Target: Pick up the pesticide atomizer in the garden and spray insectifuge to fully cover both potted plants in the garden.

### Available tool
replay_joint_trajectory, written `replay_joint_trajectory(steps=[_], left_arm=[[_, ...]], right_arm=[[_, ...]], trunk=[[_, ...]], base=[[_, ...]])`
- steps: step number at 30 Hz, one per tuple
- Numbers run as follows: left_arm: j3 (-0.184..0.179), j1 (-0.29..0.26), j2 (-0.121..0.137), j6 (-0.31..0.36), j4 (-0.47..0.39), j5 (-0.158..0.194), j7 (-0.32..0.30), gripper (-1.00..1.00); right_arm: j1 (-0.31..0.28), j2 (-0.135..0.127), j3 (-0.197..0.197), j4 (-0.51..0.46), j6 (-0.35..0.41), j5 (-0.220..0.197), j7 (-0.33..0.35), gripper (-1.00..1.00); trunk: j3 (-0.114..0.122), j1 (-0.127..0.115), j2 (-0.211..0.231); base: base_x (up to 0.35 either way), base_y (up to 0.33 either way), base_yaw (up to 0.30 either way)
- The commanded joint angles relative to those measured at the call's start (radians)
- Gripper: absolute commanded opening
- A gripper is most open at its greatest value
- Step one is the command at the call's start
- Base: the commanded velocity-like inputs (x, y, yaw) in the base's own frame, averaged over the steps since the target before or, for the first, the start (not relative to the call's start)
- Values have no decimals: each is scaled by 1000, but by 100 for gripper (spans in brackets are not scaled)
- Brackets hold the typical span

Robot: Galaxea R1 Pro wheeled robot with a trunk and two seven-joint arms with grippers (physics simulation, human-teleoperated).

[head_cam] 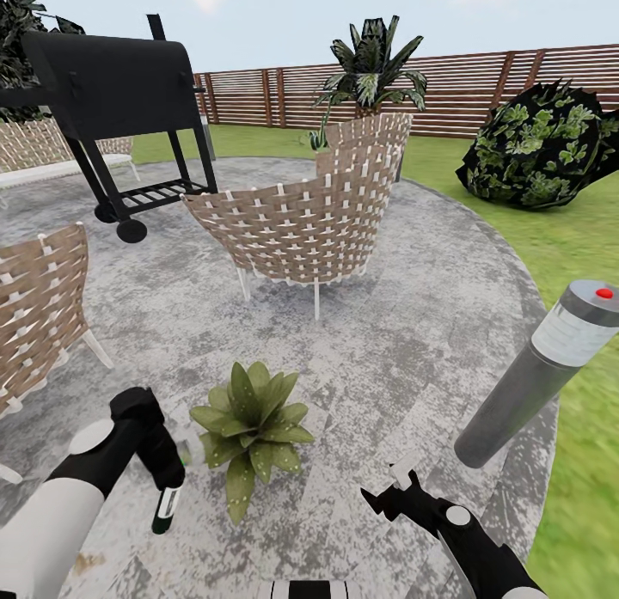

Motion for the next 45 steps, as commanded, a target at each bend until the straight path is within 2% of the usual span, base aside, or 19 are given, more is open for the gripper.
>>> replay_joint_trajectory(steps=[1,4,5,7,9,12,15,18,21,24,25,27,30,31,33,35,41,42,45], left_arm=[[-3,-1,2,10,-1,-7,7,-100],[1,-1,21,10,0,-7,21,-100],[2,1,39,10,1,-8,23,-100],[4,5,93,9,11,-8,35,-100],[33,6,120,8,17,-2,58,-100],[66,6,112,7,25,2,84,-100],[71,6,99,7,27,2,101,-100],[73,7,90,7,27,6,145,-100],[74,10,38,7,27,7,224,-100],[76,28,29,3,34,18,281,-100],[79,34,29,1,42,30,292,-100],[90,64,34,-4,65,86,339,-100],[118,91,38,-26,70,117,354,-100],[144,98,40,-55,71,122,356,-100],[179,102,46,-92,72,121,355,-100],[194,103,51,-103,76,122,356,-100],[208,103,55,-105,62,119,358,-100],[208,102,60,-106,61,118,357,-100],[208,102,104,-107,68,116,356,-100]], right_arm=[[0,-1,1,0,-6,10,-1,100],[0,-1,1,0,-6,10,-1,100],[0,-1,1,0,-6,10,-1,100],[0,-1,1,0,-6,10,-1,100],[0,-1,1,0,-6,10,-1,100],[0,1,2,0,-6,10,-1,100],[0,1,2,0,-6,10,-1,100],[0,1,3,0,-6,10,-1,100],[0,1,2,0,-6,10,-1,100],[0,1,2,0,-6,10,-1,100],[0,1,2,0,-6,10,-1,100],[0,1,2,0,-6,10,-1,100],[0,1,2,0,-6,10,-1,100],[0,1,2,0,-6,10,-1,100],[1,1,2,0,-6,10,-1,100],[0,1,2,0,-6,10,-1,100],[0,1,3,0,-6,10,-1,100],[0,1,3,0,-6,10,-1,100],[0,1,3,0,-6,10,-1,100]], trunk=[[-1,0,0],[-1,0,0],[-1,0,0],[-1,0,0],[-1,0,0],[-1,0,0],[-1,0,0],[-1,0,0],[-1,0,0],[-1,0,0],[-1,0,0],[-1,0,0],[-1,0,0],[-1,0,0],[-1,0,0],[-1,0,0],[-1,0,0],[-1,0,0],[-1,0,0]], base=[[0,0,0],[0,0,0],[0,0,0],[0,0,0],[0,0,0],[107,0,0],[161,0,0],[29,0,0],[4,0,0],[0,0,0],[0,0,0],[0,0,0],[0,0,0],[0,0,0],[0,0,0],[0,0,0],[0,0,0],[0,0,0],[0,0,0]])
